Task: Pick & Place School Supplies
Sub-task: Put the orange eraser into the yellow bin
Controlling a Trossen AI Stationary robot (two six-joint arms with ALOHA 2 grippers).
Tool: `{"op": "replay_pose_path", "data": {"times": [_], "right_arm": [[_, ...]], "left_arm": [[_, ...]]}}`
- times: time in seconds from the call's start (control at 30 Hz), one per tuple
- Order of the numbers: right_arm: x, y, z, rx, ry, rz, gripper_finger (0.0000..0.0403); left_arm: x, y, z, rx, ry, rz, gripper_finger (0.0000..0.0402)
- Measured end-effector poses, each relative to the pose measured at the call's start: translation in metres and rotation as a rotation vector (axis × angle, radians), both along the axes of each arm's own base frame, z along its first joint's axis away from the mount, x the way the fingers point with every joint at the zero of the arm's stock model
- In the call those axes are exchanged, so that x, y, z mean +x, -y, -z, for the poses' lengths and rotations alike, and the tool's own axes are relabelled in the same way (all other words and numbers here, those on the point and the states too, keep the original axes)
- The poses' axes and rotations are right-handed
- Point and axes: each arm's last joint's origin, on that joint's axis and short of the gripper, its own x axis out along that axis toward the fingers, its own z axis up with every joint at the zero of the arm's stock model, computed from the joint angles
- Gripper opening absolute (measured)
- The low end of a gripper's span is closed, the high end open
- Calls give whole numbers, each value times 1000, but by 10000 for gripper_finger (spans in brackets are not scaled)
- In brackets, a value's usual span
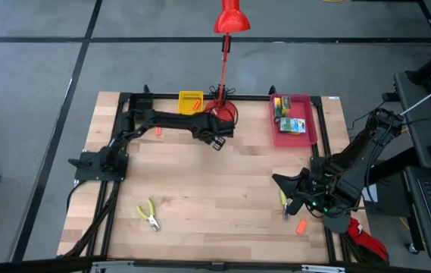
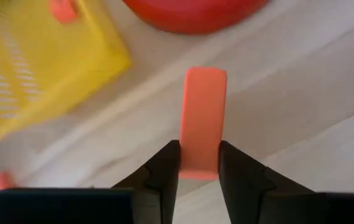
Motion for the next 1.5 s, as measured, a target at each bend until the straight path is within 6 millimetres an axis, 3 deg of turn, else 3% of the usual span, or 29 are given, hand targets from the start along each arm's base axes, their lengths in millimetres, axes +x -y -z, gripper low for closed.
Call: {"op": "replay_pose_path", "data": {"times": [0.13, 0.33, 0.57, 0.77, 1.0, 1.23, 1.37, 1.5], "right_arm": [[1, 1, 0, 0, 2, 10, 6], [3, 2, -1, 5, 5, 17, 6], [4, 1, -5, -3, 8, 16, 6], [4, 1, -7, -13, 15, 38, 6], [4, 1, -7, -26, 18, 64, 6], [4, 1, -9, -14, 26, 63, 6], [4, 1, -10, -22, 25, 69, 6], [5, 0, -12, -37, 17, 69, 6]], "left_arm": [[-9, -10, -27, 51, 40, -10, 98], [-33, -56, -48, 115, 52, -122, 94], [-63, -116, -51, 117, 33, -217, 94], [-79, -133, -50, 19, 15, -205, 122], [-81, -132, -49, -52, -7, -132, 170], [-106, -109, -55, -134, -315, -108, 184], [-128, -80, -76, -125, -195, -143, 183], [-166, -48, -80, -148, -7, -269, 183]]}}
